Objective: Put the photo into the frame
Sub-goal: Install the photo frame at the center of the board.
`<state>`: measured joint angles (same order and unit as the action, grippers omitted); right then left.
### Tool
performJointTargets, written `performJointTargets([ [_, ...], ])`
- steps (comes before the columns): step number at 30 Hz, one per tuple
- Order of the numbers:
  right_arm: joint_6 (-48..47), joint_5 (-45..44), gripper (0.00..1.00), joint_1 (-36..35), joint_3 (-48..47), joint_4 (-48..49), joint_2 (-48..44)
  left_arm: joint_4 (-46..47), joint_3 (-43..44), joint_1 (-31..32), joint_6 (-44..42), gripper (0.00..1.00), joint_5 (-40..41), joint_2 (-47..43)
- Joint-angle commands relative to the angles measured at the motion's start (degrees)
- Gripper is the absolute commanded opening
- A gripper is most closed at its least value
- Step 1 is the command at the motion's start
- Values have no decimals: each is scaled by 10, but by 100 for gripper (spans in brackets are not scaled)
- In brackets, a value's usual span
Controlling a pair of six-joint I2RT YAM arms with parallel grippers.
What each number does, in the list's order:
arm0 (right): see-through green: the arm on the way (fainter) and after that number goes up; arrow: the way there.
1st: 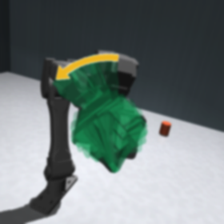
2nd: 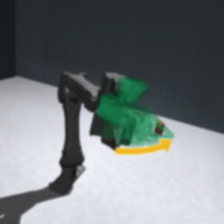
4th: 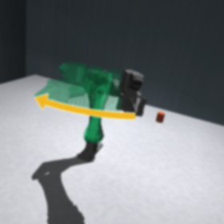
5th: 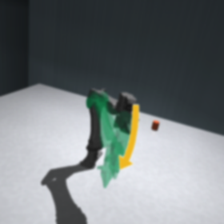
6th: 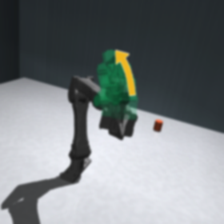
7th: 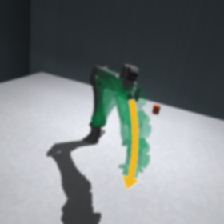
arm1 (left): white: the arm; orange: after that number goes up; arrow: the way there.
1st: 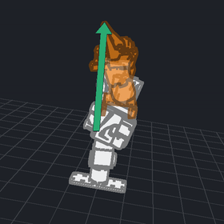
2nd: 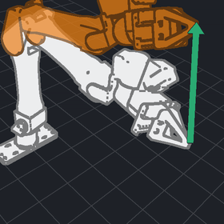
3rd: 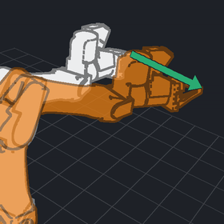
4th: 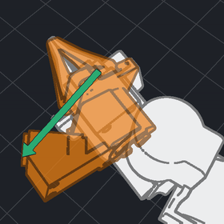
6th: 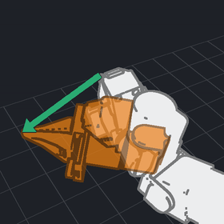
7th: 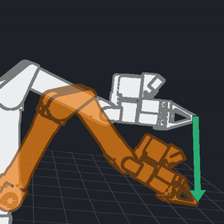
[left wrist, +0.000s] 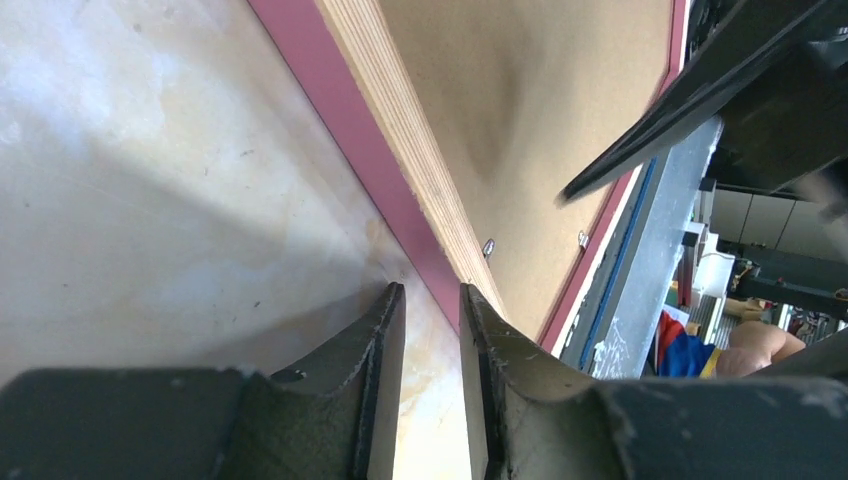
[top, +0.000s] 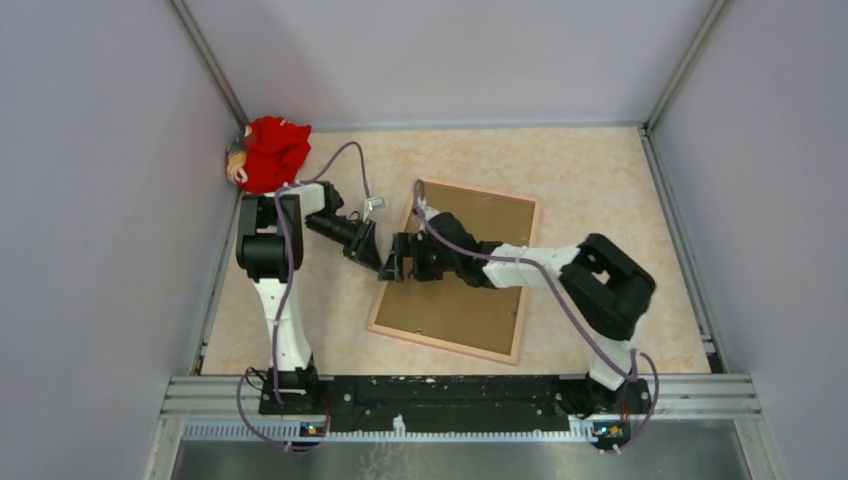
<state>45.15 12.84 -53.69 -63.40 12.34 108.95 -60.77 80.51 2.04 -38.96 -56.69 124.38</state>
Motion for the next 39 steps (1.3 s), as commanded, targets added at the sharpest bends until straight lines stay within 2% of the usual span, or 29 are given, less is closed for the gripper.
performJointTargets([
  [1,-14,-12,98,68,51,-15,-160,-29,20,-5,-47,35,25,-32],
  [7,-41,-42,99,211,155,-119,-315,-6,1,-5,-50,35,76,-48],
  [11,-52,-15,99,281,205,-121,-347,12,-24,-5,-45,35,71,-57],
  [19,-52,48,96,283,144,-73,-223,-1,-68,24,-62,35,21,-67],
  [23,-51,71,94,267,67,-60,-142,-24,-113,55,-104,35,-2,-83],
  [26,-56,78,93,241,1,-69,-80,-54,-112,68,-135,35,-10,-89],
  [30,-53,85,93,214,-72,-81,-11,-108,-48,59,-158,36,-20,-67],
  [32,-46,86,92,209,-94,-76,14,-116,2,43,-143,36,-27,-45],
  [37,-27,85,89,204,-128,-67,62,-21,127,13,20,35,-41,35],
  [39,-16,83,87,203,-132,-59,74,-18,169,15,62,36,-63,74],
])
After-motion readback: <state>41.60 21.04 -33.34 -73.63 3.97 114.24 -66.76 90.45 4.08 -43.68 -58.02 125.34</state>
